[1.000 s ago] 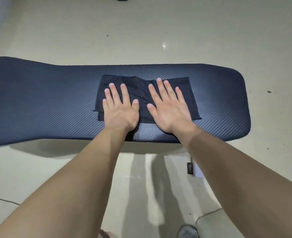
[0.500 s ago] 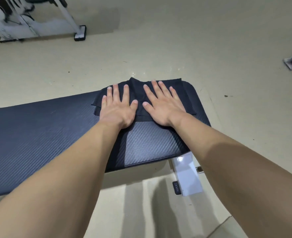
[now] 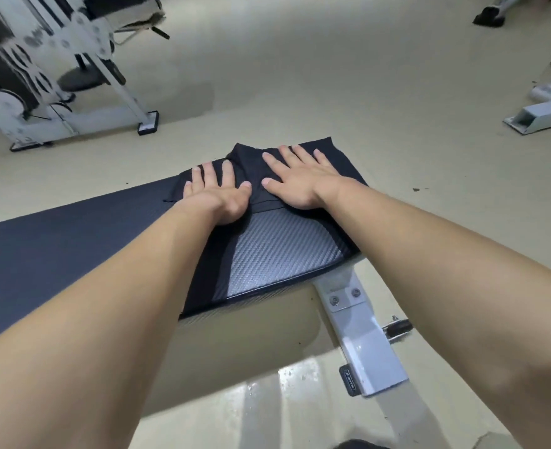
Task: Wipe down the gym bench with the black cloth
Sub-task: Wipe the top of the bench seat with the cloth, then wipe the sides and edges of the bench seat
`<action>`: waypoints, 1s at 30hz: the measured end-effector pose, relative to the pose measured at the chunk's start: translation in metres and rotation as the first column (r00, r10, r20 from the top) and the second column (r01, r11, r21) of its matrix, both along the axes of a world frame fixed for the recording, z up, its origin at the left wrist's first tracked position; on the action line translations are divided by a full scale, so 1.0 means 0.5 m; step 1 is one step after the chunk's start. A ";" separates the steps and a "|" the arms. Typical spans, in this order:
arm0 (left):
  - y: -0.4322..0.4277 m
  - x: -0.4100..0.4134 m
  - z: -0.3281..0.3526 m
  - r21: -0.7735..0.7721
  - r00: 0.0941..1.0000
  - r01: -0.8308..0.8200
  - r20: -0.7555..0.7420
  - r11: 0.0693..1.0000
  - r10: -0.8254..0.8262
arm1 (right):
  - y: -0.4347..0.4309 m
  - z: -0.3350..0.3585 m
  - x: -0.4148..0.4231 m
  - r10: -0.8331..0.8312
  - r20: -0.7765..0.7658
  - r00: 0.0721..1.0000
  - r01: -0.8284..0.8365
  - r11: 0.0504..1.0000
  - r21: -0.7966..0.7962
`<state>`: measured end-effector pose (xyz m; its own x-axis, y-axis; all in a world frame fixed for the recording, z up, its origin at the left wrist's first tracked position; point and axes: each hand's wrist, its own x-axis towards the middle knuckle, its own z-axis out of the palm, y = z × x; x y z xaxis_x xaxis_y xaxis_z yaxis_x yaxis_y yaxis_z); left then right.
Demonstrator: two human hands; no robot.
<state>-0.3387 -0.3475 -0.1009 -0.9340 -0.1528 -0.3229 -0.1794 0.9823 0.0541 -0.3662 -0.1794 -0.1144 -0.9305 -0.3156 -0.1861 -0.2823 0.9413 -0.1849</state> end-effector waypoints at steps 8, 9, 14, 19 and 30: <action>0.209 0.007 0.009 0.075 0.979 0.201 0.010 0.977 -0.202 | 0.171 -0.022 0.050 -0.281 0.132 0.951 0.311 0.865 -0.394; 0.239 0.005 0.010 0.083 0.973 0.229 0.010 0.970 -0.230 | 0.191 -0.033 0.059 -0.310 0.192 0.931 0.364 0.755 -0.546; 0.322 0.034 0.004 0.063 0.908 0.418 0.009 0.906 -0.420 | 0.219 -0.080 0.168 -0.255 0.553 0.793 0.592 0.110 -0.799; 0.271 0.117 0.007 0.071 0.804 0.591 0.031 0.803 -0.594 | 0.201 -0.091 0.238 -0.285 0.495 0.821 0.527 0.043 -0.849; 0.301 -0.001 -0.002 0.061 0.929 0.369 0.009 0.927 -0.370 | 0.196 -0.028 0.093 -0.269 0.570 0.777 0.616 0.131 -0.777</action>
